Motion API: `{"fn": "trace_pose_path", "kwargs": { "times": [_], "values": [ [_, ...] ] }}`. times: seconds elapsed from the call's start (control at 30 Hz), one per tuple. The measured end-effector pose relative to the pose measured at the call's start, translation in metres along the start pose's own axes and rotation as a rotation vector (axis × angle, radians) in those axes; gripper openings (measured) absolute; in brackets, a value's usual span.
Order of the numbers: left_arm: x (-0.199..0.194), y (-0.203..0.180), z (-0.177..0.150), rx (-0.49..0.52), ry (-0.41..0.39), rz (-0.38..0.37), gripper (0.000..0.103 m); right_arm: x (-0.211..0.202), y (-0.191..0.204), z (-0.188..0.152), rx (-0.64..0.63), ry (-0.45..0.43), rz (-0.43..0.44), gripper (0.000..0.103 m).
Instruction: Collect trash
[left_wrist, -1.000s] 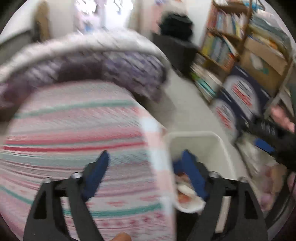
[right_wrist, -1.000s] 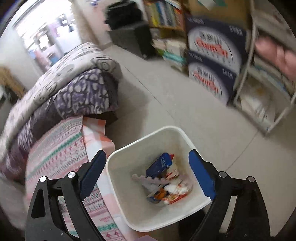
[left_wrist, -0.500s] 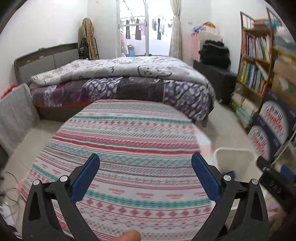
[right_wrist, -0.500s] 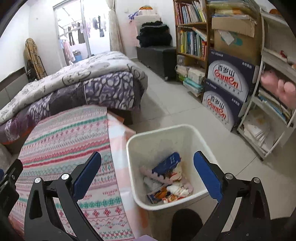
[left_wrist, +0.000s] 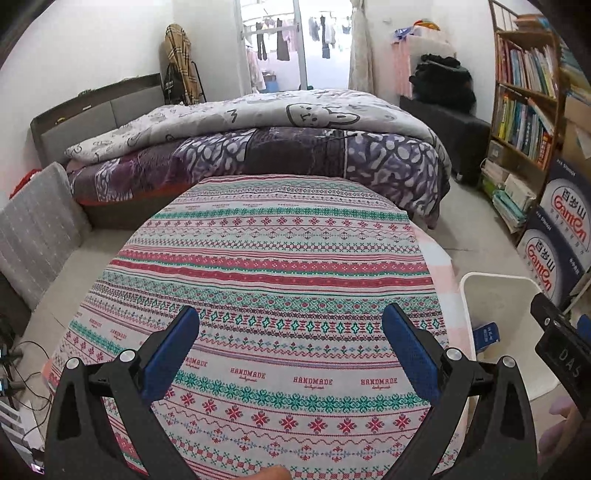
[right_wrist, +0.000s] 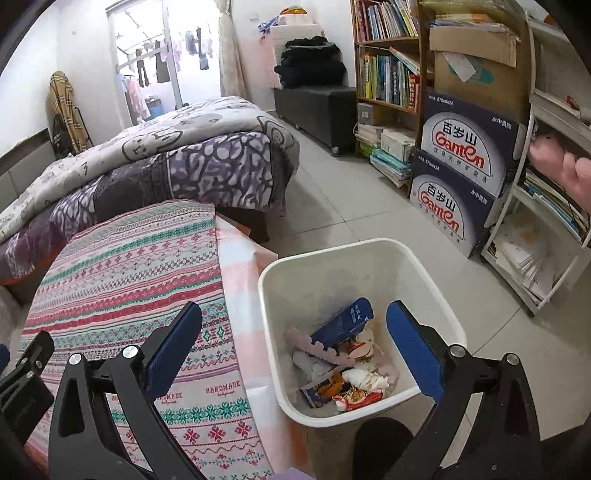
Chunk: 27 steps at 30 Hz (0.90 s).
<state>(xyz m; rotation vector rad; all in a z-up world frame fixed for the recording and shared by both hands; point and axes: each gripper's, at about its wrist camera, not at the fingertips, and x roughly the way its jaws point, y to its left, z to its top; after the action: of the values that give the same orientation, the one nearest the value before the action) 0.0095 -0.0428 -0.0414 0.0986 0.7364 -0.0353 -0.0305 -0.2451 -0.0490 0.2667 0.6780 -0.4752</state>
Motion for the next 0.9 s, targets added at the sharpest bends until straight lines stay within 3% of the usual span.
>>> {"fn": "trace_pose_path", "kwargs": {
  "times": [0.9],
  "values": [
    [0.0065,-0.0033,-0.0016,-0.021,0.030,-0.008,0.096,-0.0001,0.0075,-0.0042,-0.030,0.003,0.017,0.096]
  ]
}}
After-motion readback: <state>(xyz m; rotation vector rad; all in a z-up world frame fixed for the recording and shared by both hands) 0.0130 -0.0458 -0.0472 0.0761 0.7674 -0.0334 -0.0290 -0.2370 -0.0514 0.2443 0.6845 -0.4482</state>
